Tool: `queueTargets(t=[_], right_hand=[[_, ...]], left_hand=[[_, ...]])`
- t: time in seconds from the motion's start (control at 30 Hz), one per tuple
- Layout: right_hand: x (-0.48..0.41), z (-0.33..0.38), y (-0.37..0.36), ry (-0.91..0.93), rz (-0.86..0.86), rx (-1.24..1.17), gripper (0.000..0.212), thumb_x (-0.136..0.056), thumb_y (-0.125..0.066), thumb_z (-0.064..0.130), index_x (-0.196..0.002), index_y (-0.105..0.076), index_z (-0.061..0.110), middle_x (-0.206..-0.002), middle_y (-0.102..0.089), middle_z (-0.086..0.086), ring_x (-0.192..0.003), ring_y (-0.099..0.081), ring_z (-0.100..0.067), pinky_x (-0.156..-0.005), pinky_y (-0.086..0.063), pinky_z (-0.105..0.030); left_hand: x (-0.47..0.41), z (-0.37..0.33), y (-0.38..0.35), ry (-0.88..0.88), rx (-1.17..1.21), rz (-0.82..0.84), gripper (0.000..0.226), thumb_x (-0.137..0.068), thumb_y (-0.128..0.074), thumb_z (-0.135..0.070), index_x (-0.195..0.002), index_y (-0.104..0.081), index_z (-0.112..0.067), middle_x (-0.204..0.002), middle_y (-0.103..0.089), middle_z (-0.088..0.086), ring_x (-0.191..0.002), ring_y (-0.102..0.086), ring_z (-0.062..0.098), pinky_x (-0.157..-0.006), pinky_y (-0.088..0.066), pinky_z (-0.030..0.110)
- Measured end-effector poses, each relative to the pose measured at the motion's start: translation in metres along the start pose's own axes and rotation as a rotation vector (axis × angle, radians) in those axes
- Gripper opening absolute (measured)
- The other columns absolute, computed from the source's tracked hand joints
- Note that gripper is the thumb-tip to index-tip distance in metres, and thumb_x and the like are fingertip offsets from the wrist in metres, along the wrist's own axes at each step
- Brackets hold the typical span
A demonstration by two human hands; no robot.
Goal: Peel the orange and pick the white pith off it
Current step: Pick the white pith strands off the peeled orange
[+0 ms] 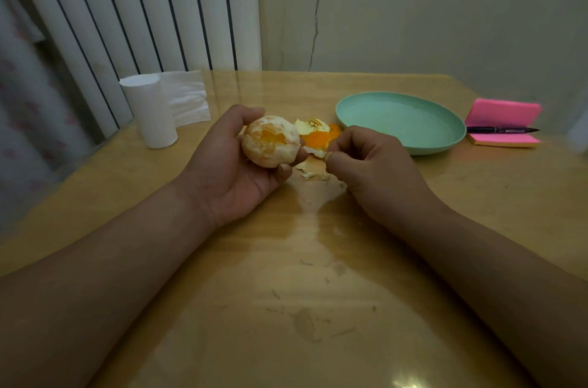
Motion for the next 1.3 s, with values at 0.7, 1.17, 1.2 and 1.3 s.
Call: queueTargets(t=[0.7, 1.17, 1.2, 1.3], right_hand=[[0.001, 0.012, -0.007, 0.215, 0.126, 0.668, 0.019, -0.106, -0.052, 0.036, -0.110, -0.070, 0.034, -0.100, -0.061, 0.014, -0.094, -0.052, -0.008, -0.074, -0.043, -0.033], [0.001, 0.016, -0.008, 0.240, 0.099, 0.715, 0.014, -0.105, -0.056, 0.036, -0.104, -0.068, 0.029, -0.100, -0.060, 0.010, -0.098, -0.049, -0.013, -0.080, -0.040, -0.034], [0.001, 0.016, -0.009, 0.240, 0.116, 0.706, 0.013, -0.104, -0.057, 0.028, -0.109, -0.069, 0.030, -0.106, -0.062, 0.011, -0.103, -0.050, -0.013, -0.085, -0.042, -0.033], [0.002, 0.016, -0.009, 0.251, 0.107, 0.670, 0.026, -0.100, -0.058, 0.016, -0.115, -0.071, 0.032, -0.114, -0.064, 0.011, -0.109, -0.051, -0.014, -0.091, -0.042, -0.034]], left_hand=[[-0.002, -0.002, 0.004, -0.058, -0.099, -0.086, 0.055, -0.103, -0.052, -0.036, -0.141, -0.055, 0.003, -0.111, -0.070, 0.024, -0.083, -0.074, 0.032, -0.047, -0.049, 0.027], [-0.003, 0.000, 0.003, -0.056, -0.137, -0.071, 0.062, -0.101, -0.054, -0.037, -0.148, -0.049, 0.003, -0.112, -0.070, 0.023, -0.084, -0.075, 0.032, -0.048, -0.050, 0.028], [-0.003, 0.000, 0.004, -0.057, -0.137, -0.074, 0.062, -0.101, -0.055, -0.037, -0.149, -0.049, 0.002, -0.112, -0.070, 0.023, -0.084, -0.075, 0.032, -0.048, -0.050, 0.029], [-0.003, 0.000, 0.004, -0.059, -0.133, -0.080, 0.063, -0.100, -0.056, -0.037, -0.150, -0.048, 0.002, -0.113, -0.070, 0.023, -0.084, -0.075, 0.033, -0.048, -0.050, 0.029]])
Point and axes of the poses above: each hand's wrist, its own x-axis away from the middle knuckle, its own y-axis out of the back of the hand, z = x × y, the point moved 5 cm from there along -x, towards the middle knuckle
